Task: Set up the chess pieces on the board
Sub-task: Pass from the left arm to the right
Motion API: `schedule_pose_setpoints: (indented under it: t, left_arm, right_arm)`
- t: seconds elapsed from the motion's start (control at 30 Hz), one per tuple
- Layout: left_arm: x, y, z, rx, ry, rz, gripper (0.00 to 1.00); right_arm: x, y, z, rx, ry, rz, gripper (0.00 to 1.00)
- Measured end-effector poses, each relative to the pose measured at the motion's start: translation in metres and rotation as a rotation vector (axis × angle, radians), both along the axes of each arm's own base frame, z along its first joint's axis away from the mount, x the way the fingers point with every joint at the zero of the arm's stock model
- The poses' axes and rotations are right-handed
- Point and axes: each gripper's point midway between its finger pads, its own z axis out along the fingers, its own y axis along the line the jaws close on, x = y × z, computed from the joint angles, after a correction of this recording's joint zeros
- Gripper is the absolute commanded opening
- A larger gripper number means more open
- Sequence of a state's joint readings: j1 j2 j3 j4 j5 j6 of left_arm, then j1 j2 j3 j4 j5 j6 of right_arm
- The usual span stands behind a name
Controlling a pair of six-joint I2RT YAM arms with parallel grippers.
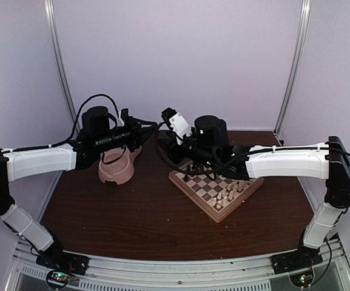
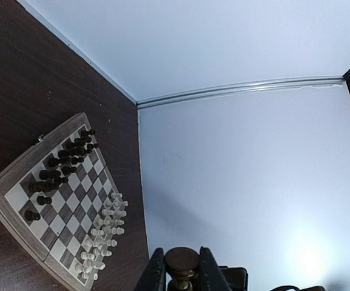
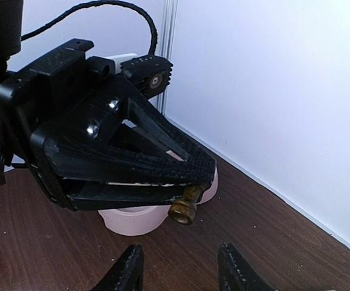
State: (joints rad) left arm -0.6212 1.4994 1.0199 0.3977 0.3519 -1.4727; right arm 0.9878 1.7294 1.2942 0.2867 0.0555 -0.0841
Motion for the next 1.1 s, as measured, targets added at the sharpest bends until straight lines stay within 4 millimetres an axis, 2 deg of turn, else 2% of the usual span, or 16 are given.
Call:
schedule_pose_setpoints:
  t: [0.33, 0.57, 0.83, 1.1]
  left_arm:
    - [-0.007, -0.003, -0.011, -0.008, 0.034, -0.012, 0.16]
    - [-0.008, -0.004, -0.011, -0.013, 0.036, -0.014, 0.16]
    - [-0.011, -0.007, -0.010, -0.019, 0.038, -0.022, 0.16]
    - [-0.010, -0.007, -0.010, -0.020, 0.038, -0.019, 0.16]
  right_arm:
    - [0.007, 0.006, 0.001, -0.008, -0.023, -0.012, 0.37]
    - [0.010, 0.009, 0.007, 0.003, -0.035, -0.017, 0.31]
    - [0.012, 0.011, 0.000, -0.006, -0.028, -0.021, 0.30]
    - [0.013, 0.011, 0.000, -0.006, -0.027, -0.028, 0.18]
